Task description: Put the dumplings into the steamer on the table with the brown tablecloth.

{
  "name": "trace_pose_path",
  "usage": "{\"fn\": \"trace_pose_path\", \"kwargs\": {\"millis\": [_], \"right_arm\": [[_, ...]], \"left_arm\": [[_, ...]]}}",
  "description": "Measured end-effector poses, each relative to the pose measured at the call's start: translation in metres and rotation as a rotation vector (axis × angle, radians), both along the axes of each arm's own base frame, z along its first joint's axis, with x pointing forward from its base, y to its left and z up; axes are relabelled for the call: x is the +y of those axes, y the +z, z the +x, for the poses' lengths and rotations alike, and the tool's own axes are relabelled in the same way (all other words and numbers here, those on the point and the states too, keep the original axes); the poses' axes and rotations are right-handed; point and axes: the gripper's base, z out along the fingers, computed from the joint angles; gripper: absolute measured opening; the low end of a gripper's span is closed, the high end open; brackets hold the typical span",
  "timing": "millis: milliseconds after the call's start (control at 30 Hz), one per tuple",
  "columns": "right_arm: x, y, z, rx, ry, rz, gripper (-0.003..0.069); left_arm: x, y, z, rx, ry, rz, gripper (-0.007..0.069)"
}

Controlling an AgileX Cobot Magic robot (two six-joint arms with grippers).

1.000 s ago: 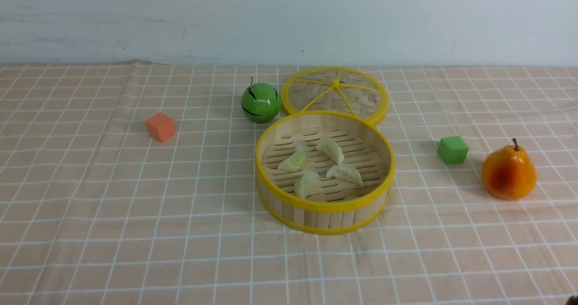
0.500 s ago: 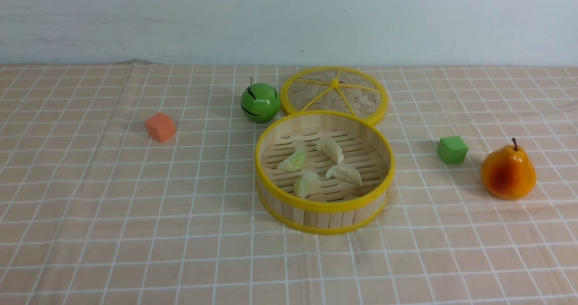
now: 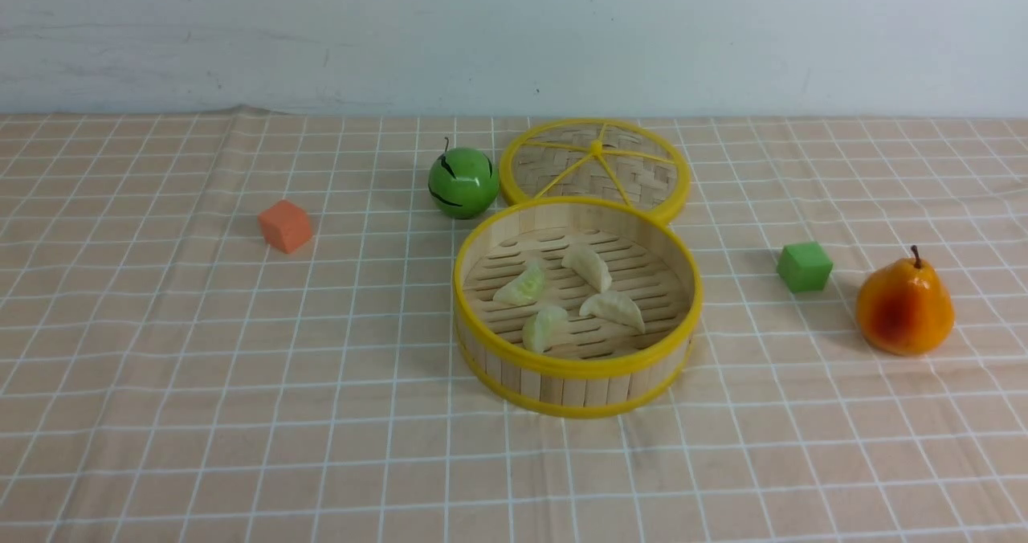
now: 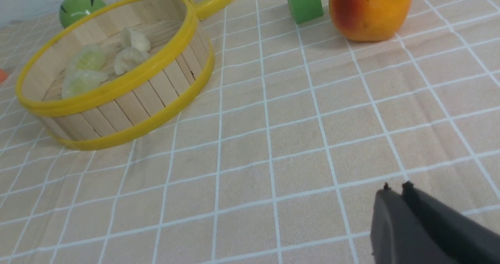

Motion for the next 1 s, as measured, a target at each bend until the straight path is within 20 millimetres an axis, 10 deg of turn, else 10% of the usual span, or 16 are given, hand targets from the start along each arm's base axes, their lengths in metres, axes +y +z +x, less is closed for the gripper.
{"fn": "trace_pose_path", "kwargs": {"millis": [667,1000], "right_arm": [[0.000,0.000,0.000,0.001,0.000,0.000,0.0045],[0.000,0.000,0.000,0.001,0.000,0.000,0.0050]], "left_arm": [[-0.001,-0.019,0.002,0.031,0.024,0.024,0.0111],[-0.028,-0.030,0.010,-0.363,-0.063,-0.192,-0.0014]]}}
